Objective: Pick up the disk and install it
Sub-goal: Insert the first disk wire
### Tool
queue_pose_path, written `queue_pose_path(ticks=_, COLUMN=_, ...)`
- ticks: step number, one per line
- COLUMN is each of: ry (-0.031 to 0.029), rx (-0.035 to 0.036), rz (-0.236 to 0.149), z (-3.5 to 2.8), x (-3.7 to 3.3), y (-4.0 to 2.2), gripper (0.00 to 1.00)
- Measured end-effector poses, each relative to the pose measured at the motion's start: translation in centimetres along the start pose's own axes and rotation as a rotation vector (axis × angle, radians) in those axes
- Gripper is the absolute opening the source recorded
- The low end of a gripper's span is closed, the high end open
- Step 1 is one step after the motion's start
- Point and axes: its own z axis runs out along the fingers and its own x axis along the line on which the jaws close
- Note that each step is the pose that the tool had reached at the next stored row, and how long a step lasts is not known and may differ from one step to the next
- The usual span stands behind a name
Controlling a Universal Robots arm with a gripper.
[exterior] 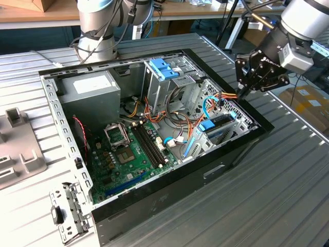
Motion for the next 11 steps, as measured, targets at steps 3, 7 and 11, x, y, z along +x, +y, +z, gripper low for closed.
queue_pose_path(ticks=3, ry=0.0000, rx=0.0000, rz=0.000, z=0.00, x=-0.29, y=0.31, gripper=0.17)
queue_pose_path(ticks=7, ry=0.0000, rx=0.0000, rz=0.000, z=0.01, x=-0.80, y=0.84, gripper=0.17)
queue_pose_path(ticks=11, ry=-0.0001, rx=0.0001, rz=0.000, z=0.03, x=-1.29, y=1.36, gripper=0.17)
